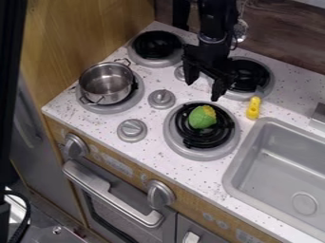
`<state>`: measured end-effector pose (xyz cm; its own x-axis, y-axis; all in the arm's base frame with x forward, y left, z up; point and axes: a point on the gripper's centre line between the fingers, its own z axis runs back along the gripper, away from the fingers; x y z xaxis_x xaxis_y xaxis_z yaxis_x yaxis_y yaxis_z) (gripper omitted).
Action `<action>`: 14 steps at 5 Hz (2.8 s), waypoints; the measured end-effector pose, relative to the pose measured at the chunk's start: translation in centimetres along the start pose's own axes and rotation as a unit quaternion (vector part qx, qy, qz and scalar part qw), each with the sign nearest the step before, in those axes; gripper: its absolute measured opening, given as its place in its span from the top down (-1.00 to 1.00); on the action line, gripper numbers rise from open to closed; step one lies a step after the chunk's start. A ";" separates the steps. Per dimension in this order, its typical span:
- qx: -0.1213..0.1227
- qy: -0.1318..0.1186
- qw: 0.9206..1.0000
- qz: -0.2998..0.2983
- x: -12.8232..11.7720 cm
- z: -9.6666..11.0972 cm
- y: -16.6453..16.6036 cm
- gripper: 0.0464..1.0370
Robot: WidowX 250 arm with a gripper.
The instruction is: Move the green and yellow corn to the middle of the stove.
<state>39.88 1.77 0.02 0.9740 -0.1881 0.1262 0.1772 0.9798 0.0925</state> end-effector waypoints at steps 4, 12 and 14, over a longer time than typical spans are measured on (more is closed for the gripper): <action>-0.006 0.057 0.998 0.000 -3.8 -3.2 -0.9 -0.92; -0.013 0.025 0.989 0.145 2.6 -5.2 10.9 -0.38; -0.017 0.047 0.989 0.141 1.8 -6.1 10.9 -0.91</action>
<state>44.48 12.56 -4.80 0.9938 0.0995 0.0491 -0.1012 0.9943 0.0326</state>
